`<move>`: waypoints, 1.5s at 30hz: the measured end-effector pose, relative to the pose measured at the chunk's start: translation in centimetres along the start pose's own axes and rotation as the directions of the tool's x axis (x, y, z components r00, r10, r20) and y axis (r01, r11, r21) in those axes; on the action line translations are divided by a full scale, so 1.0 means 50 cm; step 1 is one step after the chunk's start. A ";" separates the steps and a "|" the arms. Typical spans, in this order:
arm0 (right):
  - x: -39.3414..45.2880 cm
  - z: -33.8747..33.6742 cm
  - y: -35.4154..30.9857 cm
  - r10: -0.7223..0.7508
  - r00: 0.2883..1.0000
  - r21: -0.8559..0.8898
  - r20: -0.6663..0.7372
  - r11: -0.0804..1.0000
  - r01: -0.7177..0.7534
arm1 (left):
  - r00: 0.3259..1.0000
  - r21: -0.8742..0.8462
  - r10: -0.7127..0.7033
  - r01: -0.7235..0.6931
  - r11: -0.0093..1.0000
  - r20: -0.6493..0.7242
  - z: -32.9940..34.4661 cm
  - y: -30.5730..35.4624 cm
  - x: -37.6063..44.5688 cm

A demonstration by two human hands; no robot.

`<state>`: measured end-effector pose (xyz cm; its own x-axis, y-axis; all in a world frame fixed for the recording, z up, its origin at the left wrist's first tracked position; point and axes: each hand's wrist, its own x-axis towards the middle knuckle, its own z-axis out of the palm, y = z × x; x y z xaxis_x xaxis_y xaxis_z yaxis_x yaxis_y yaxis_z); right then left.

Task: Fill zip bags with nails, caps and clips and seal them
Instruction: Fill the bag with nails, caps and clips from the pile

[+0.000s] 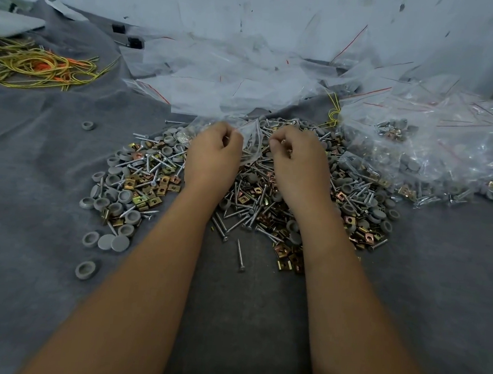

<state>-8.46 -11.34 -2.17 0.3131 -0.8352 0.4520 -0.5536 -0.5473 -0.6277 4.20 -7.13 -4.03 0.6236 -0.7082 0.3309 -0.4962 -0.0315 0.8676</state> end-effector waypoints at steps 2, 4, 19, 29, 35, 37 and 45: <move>0.001 -0.001 0.001 0.005 0.999 -0.059 -0.044 0.998 -0.007 | 1.000 0.000 0.001 -0.001 1.000 -0.005 0.001 0.000 0.000; 0.003 -0.005 0.001 0.042 0.997 -0.042 -0.068 0.998 -0.045 | 1.000 0.004 -0.003 0.003 1.000 -0.004 0.001 0.000 0.000; 0.000 0.020 -0.005 0.005 0.996 0.116 0.089 0.993 -0.015 | 1.000 -0.046 -0.012 0.012 0.999 -0.017 0.001 0.002 -0.002; 0.001 0.002 -0.003 0.111 0.992 0.200 0.053 0.972 -0.120 | 0.999 -0.044 -0.026 0.025 0.999 -0.026 0.003 -0.006 0.000; -0.003 0.003 -0.005 0.086 0.918 -0.380 0.387 0.922 0.073 | 1.000 -0.038 -0.020 0.019 0.999 -0.022 0.003 -0.008 0.004; -0.001 0.001 -0.006 0.098 0.927 -0.344 0.363 0.938 0.036 | 1.000 -0.030 -0.019 0.018 0.999 -0.025 0.003 -0.008 0.005; -0.005 -0.003 -0.007 0.125 0.953 -0.180 0.276 0.981 -0.077 | 1.000 -0.005 -0.012 0.012 1.000 -0.027 0.003 -0.007 0.005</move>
<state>-8.48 -10.92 -1.97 0.4419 -0.8793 0.1774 -0.7056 -0.4629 -0.5366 4.44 -7.42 -4.33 0.6458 -0.6882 0.3305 -0.4859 -0.0366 0.8733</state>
